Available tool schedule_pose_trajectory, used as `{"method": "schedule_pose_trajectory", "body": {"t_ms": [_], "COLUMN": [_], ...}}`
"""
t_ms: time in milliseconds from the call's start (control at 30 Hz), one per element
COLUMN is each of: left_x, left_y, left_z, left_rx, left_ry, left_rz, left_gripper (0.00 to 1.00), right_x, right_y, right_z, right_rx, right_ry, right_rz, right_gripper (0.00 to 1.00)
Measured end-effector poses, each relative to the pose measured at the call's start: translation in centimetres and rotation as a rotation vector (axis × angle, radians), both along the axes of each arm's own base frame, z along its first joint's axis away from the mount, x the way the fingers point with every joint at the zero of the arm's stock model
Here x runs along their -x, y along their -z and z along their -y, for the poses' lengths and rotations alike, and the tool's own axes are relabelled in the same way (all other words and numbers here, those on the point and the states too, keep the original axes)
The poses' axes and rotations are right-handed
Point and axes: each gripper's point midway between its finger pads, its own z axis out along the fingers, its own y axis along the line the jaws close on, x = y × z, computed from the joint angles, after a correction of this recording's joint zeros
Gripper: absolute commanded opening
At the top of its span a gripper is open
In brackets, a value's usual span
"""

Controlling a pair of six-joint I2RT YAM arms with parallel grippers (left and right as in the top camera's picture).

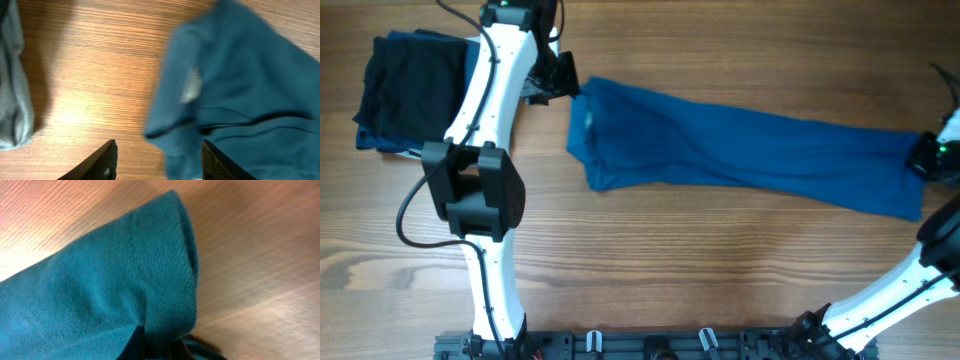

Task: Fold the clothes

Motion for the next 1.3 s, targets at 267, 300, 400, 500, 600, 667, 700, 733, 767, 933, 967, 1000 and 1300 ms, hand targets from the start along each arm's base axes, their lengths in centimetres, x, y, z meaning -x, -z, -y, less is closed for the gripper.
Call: {"method": "schedule_pose_trajectory", "body": {"t_ms": [267, 300, 400, 500, 600, 667, 700, 733, 767, 933, 967, 1000, 1300], "left_x": [0.3, 0.3, 0.0, -0.1, -0.1, -0.1, 0.0, 0.0, 0.0, 0.1, 0.1, 0.1, 0.0], "left_y": [0.0, 0.1, 0.1, 0.1, 0.1, 0.1, 0.1, 0.1, 0.1, 0.1, 0.1, 0.1, 0.1], "left_z": [-1.7, -2.2, -4.2, -5.3, -5.4, -5.4, -5.4, -5.4, -5.4, -5.4, -5.4, -5.4, -5.4], "left_rx": [-0.003, -0.003, -0.003, -0.003, -0.002, -0.002, -0.002, -0.003, -0.003, -0.003, -0.003, -0.003, -0.003], "left_ry": [-0.037, -0.048, -0.091, -0.115, -0.116, -0.116, -0.116, -0.116, -0.116, -0.116, -0.116, -0.116, -0.116], "left_rz": [-0.022, -0.025, -0.025, -0.024, -0.024, -0.024, -0.025, -0.028, -0.028, -0.031, -0.031, -0.031, -0.029], "left_gripper": [0.58, 0.58, 0.59, 0.60, 0.61, 0.61, 0.62, 0.62, 0.62, 0.62, 0.62, 0.63, 0.64], "right_x": [-1.9, -2.7, -4.4, -5.6, -7.7, -8.3, -8.6, -8.9, -8.8, -9.1, -9.8, -10.4, -5.8], "right_y": [-9.0, -10.3, -11.4, -12.1, -11.8, -11.2, -10.9, -10.3, -9.6, -5.2, -5.2, -5.4, -14.5], "right_z": [-0.3, -1.8, -7.9, -16.6, -25.0, -28.4, -29.7, -31.5, -33.4, -38.6, -39.1, -39.2, -22.4], "right_rx": [-0.067, -0.083, -0.147, -0.213, -0.218, -0.214, -0.209, -0.207, -0.210, -0.193, -0.187, -0.184, -0.124], "right_ry": [-0.029, -0.061, -0.174, -0.323, -0.456, -0.505, -0.517, -0.539, -0.561, -0.608, -0.618, -0.629, -0.353], "right_rz": [0.029, 0.035, 0.008, -0.060, -0.069, -0.068, -0.063, -0.057, -0.062, -0.018, 0.017, 0.046, 0.052], "right_gripper": [0.05, 0.05, 0.05, 0.05, 0.05, 0.05, 0.05, 0.07, 0.09, 0.61, 0.66, 0.69, 0.54]}}
